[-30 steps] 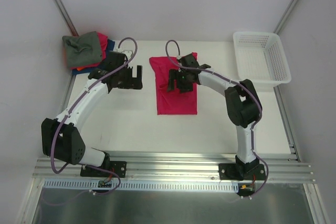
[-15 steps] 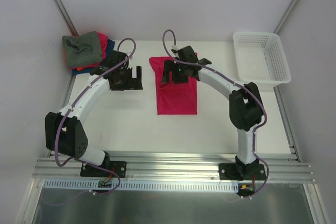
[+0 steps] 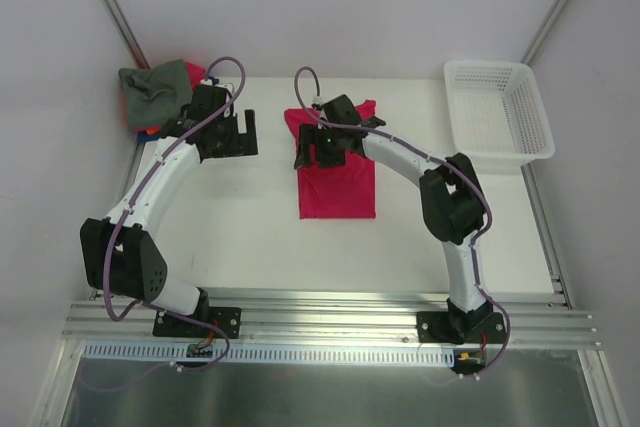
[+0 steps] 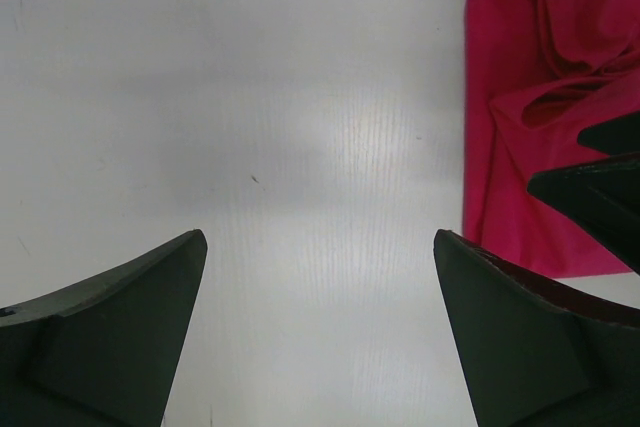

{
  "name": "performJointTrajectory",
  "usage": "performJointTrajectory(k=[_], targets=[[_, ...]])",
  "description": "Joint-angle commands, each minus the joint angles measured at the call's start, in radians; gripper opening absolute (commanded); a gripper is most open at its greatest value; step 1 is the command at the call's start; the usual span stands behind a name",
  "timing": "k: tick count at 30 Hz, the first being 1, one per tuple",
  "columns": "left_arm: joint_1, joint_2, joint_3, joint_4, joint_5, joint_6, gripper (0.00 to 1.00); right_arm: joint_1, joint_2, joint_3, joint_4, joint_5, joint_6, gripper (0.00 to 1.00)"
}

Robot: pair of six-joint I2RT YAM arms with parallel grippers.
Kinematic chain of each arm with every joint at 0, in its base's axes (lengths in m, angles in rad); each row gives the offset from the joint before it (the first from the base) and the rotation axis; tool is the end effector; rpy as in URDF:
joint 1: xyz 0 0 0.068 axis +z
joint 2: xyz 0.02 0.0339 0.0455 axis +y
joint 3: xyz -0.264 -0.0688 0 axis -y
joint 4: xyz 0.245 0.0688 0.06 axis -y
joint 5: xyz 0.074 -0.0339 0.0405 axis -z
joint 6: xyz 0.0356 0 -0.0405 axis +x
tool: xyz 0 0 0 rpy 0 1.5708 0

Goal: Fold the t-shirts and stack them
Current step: Fold the folded rectangular tshirt in 1/3 of the way

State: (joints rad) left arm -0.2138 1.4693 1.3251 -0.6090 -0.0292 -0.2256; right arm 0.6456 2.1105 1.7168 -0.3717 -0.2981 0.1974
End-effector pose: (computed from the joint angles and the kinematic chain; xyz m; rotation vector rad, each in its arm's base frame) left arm 0.3171 -0.0678 0.3254 -0.0285 2.3309 -0.1869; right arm 0.3794 0.2989 0.2266 -0.6881 2.3230 0.7527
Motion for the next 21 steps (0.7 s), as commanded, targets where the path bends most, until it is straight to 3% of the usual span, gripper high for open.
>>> performJointTrajectory(k=[1,15,21], targets=[[0.011,-0.018,0.042,0.006,-0.034,0.008,0.99,0.002,0.022,0.05,0.014,-0.016,0.014,0.8],[0.01,-0.052,-0.009,0.008,-0.061,0.034,0.99,-0.069,0.295,0.317,0.083,0.053,-0.079,0.8],[0.004,-0.043,-0.021,0.008,-0.051,0.029,0.99,-0.093,0.322,0.365,0.119,0.091,-0.09,0.8]])
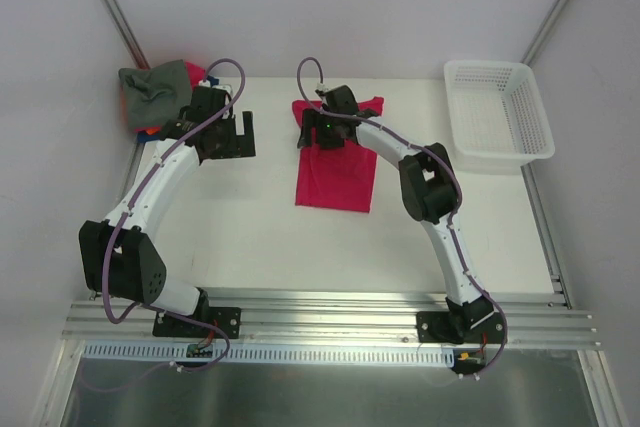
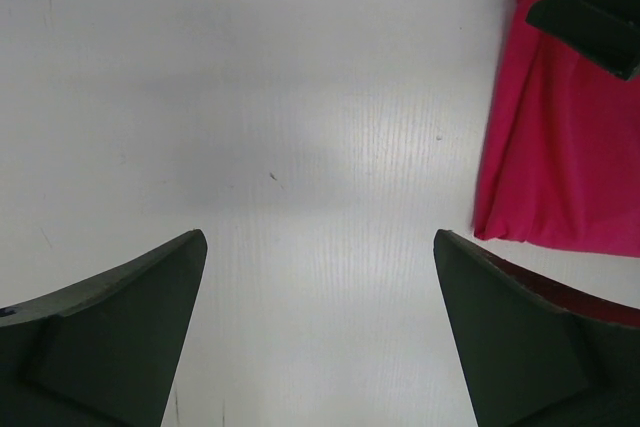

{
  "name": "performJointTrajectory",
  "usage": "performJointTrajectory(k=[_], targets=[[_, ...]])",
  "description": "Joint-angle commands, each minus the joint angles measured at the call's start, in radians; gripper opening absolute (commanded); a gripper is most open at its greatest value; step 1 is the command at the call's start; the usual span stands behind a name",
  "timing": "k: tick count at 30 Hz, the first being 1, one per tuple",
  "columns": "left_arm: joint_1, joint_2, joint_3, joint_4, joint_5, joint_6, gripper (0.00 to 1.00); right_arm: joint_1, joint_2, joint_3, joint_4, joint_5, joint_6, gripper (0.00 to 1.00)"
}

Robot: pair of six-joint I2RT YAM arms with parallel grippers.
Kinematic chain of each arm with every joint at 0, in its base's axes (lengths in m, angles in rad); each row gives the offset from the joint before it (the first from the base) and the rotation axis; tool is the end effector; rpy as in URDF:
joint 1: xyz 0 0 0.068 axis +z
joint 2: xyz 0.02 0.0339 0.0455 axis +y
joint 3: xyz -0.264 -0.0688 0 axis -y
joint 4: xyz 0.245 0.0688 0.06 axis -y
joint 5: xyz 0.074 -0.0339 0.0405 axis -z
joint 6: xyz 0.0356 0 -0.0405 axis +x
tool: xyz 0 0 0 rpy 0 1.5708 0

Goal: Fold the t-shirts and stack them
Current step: Fold the folded rectangular tshirt in 1/3 of the way, then grab one side of the 2/3 rectangular tshirt with both arms

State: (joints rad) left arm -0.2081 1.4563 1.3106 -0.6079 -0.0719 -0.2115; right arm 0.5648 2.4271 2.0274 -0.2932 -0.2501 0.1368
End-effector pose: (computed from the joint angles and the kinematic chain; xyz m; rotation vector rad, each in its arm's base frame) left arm 0.3144 -0.0638 0.3246 -0.0402 2.3251 -0.1279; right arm 0.4615 0.3029 0.1771 -0.6261 2.2365 0.6477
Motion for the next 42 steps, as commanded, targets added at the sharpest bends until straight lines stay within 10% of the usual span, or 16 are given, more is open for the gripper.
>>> performJointTrajectory(k=[1,21,42], targets=[[-0.002,-0.024,-0.005,0.007,0.001,0.014,0.99,-0.013,0.003,0.057,0.042,0.043,-0.028,0.8],[0.018,0.154,-0.1,-0.009,0.535,-0.048,0.92,-0.051,-0.669,-0.545,-0.191,0.104,-0.039,0.78],[-0.01,0.527,0.078,0.02,0.764,-0.063,0.79,-0.135,-0.68,-0.883,-0.164,-0.009,0.118,0.55]])
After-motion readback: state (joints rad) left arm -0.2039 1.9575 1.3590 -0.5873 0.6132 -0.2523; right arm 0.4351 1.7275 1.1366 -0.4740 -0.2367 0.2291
